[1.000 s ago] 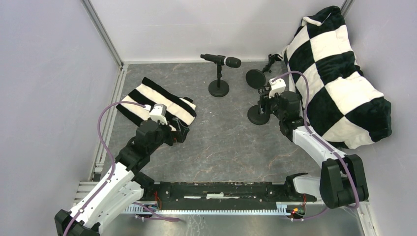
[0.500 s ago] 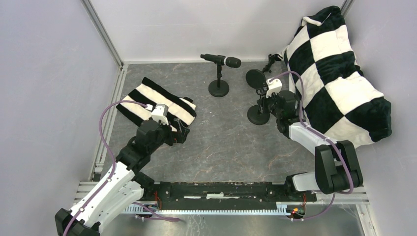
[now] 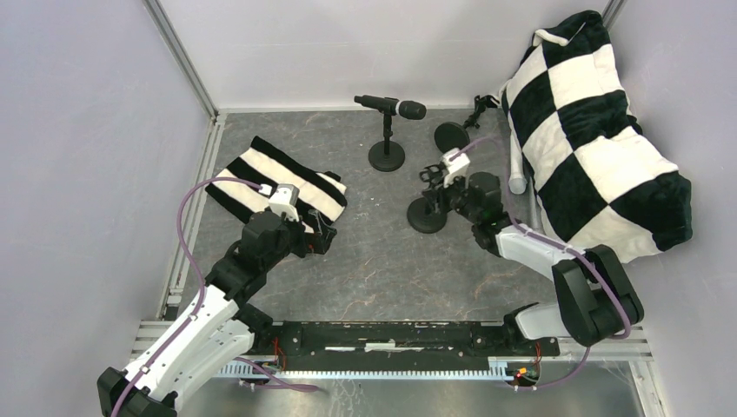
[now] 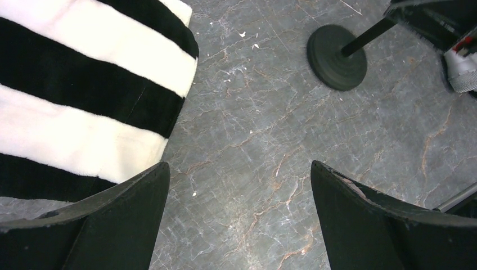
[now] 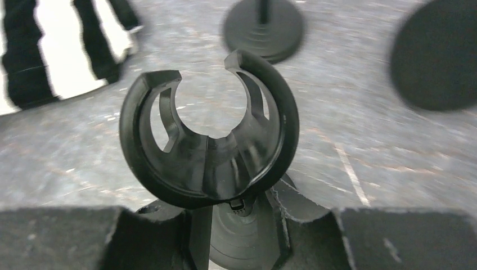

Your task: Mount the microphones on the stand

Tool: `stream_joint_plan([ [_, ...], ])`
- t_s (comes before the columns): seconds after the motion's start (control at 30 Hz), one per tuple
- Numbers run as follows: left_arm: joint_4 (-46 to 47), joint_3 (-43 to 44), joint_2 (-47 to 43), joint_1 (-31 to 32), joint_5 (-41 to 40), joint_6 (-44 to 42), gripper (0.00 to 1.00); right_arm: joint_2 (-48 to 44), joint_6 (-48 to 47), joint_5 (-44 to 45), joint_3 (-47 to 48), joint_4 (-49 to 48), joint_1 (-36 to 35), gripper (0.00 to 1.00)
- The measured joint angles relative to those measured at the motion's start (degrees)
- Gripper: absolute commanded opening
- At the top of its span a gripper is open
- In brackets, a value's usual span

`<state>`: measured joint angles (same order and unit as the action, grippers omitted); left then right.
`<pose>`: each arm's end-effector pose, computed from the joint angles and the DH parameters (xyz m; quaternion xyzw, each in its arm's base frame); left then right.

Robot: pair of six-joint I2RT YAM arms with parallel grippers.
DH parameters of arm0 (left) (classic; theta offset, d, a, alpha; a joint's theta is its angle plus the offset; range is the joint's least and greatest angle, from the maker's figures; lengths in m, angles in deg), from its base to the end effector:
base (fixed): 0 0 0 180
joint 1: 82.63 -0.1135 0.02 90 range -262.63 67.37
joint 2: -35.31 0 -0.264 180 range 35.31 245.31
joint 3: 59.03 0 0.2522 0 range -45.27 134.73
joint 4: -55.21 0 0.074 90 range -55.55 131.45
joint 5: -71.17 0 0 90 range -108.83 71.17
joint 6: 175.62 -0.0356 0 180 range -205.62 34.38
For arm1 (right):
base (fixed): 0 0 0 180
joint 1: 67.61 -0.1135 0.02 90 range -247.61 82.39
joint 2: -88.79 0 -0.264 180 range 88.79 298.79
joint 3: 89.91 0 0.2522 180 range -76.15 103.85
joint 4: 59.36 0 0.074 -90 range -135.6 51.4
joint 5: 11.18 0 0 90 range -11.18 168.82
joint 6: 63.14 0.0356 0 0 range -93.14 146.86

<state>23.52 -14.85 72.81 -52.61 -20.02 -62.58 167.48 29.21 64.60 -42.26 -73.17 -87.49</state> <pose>0.1392 -0.0796 0.2572 0.0458 0.8422 -0.2321 0.4845 0.2678 0.1061 0.2102 -0.1943 0.7783 0.2113 0.5584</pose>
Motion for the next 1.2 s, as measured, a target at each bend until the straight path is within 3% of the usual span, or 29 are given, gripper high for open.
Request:
stream_joint_plan([
  [0.27,0.0,0.0,0.0,0.0,0.0,0.0,1.00,1.7,0.4,1.9,0.8,-1.5,-18.4,0.07],
  [0.3,0.0,0.0,0.0,0.0,0.0,0.0,1.00,2.5,0.4,2.3,1.4,-1.6,-20.3,0.11],
  [0.37,0.0,0.0,-0.2,0.0,0.0,0.0,1.00,3.8,0.3,3.1,2.6,-1.9,-22.9,0.36],
  [0.43,0.0,0.0,-0.3,0.0,0.0,0.0,1.00,5.0,-0.1,4.1,3.7,-2.0,-25.2,0.54],
  [0.63,0.0,0.0,-0.4,0.0,0.0,0.0,1.00,5.0,-0.7,6.1,3.8,-2.3,-28.5,0.72],
  [0.9,0.0,0.0,-0.4,0.0,0.0,-0.2,1.00,-11.4,0.1,12.7,-3.0,1.4,-28.4,0.75],
  [1.2,0.0,0.0,-0.5,0.0,0.0,-0.5,1.00,-33.4,2.3,30.3,-7.6,18.5,-28.1,0.74],
])
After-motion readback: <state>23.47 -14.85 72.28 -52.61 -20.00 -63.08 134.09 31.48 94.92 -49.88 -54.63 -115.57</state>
